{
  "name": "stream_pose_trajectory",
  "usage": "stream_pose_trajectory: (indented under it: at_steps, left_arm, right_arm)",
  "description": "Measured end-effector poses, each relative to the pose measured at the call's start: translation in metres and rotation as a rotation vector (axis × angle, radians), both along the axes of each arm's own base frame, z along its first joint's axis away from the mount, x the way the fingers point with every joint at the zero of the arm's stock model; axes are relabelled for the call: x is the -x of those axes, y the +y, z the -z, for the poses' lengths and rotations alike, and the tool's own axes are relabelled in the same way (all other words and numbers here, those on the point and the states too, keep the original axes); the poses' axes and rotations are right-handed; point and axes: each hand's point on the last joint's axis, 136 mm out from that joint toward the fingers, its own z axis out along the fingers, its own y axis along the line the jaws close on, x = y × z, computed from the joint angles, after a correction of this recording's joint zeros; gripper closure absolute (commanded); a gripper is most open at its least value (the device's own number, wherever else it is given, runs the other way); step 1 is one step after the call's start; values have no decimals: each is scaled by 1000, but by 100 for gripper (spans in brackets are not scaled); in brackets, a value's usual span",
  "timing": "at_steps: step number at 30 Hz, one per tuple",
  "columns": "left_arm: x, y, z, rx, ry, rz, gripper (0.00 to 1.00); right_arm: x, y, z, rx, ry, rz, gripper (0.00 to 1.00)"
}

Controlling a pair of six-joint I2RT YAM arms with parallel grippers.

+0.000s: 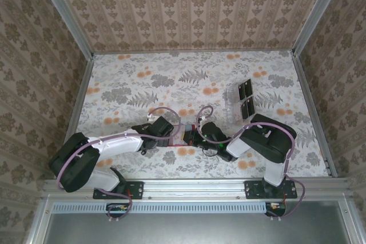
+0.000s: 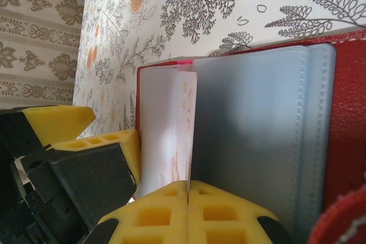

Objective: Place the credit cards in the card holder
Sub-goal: Insert the credit card into the card slot.

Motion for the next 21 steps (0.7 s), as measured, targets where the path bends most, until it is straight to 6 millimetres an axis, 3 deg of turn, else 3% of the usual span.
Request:
stream_pose_trajectory:
  at_steps: [12, 18, 21]
  left_arm:
    - [3, 8, -12, -5, -11, -33, 0]
    - [-8, -7, -41, 74, -78, -10, 0]
    - [-12, -15, -45, 97, -88, 12, 0]
  right_arm:
    - [2, -1, 1, 8, 18, 0, 100]
    - [2, -1, 2, 3, 31, 3, 100]
    - [2, -2, 1, 3, 36, 4, 100]
